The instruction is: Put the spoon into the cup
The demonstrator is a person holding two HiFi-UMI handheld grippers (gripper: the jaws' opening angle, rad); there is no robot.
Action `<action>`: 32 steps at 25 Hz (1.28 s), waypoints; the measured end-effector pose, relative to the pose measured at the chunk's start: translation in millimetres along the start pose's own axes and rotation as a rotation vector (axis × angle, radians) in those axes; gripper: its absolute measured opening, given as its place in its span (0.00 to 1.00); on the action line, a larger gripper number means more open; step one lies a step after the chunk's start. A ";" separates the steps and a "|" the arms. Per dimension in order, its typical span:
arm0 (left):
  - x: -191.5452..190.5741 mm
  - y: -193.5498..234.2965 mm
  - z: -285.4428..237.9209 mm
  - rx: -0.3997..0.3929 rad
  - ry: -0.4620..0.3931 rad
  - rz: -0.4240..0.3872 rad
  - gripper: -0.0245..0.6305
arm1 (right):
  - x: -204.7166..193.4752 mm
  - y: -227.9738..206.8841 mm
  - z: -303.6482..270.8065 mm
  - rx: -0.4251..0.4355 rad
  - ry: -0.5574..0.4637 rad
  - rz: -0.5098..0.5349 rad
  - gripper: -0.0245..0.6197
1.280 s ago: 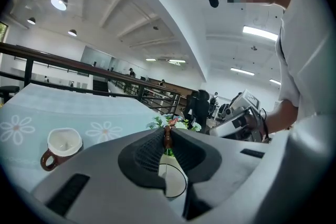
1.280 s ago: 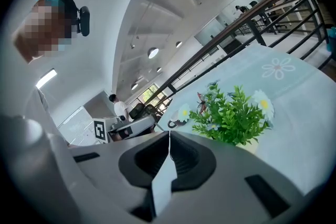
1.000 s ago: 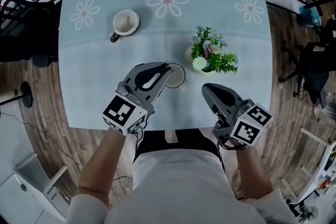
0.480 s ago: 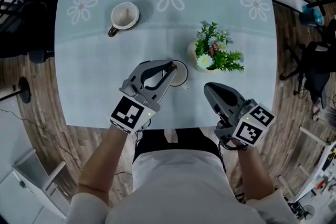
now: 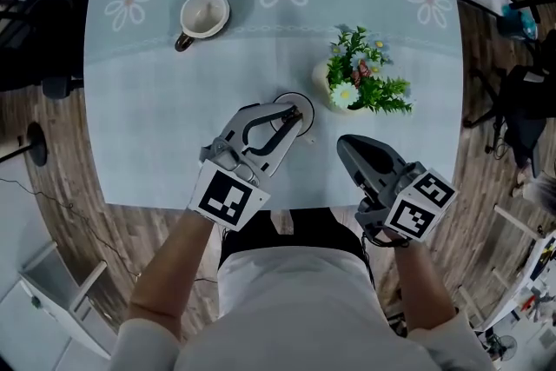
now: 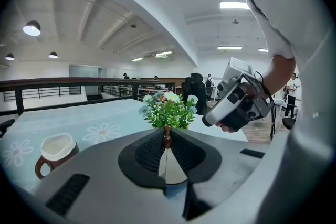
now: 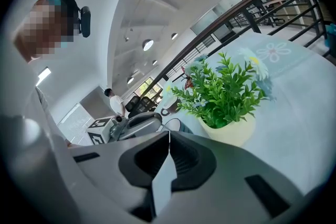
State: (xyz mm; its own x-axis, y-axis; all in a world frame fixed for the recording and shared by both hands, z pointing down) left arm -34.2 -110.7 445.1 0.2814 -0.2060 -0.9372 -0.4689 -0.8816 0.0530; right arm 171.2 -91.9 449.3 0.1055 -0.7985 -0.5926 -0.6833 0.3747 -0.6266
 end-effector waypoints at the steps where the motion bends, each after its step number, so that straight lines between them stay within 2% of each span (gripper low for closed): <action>1: -0.2 -2.4 -0.8 -0.004 0.001 -0.007 0.12 | -1.1 0.0 -0.6 0.000 0.001 -0.001 0.07; 12: -12.1 -32.2 -4.2 -0.066 0.018 0.025 0.12 | -15.0 0.1 -3.3 -0.010 0.015 -0.014 0.07; 20: -22.4 -36.2 -6.5 -0.106 0.041 0.048 0.14 | -20.6 -2.7 -3.5 -0.019 0.015 -0.026 0.08; 32: -24.2 -37.7 -6.7 -0.151 0.051 0.081 0.24 | -22.2 -1.1 -4.2 -0.027 0.014 -0.020 0.07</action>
State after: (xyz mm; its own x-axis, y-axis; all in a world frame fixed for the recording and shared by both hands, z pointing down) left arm -17.7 -75.3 468.1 0.2919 -0.2967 -0.9093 -0.3619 -0.9143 0.1821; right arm 166.5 -76.5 465.3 0.1096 -0.8124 -0.5728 -0.7007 0.3455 -0.6242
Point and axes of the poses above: the fingertips, and each gripper's own axes: z backward along the fingers, y to its left, x out of its top, the point moved 9 cm from there along z, backward along the fingers, and after that the axes turned 9 degrees about -x, right-handed, at the moved point
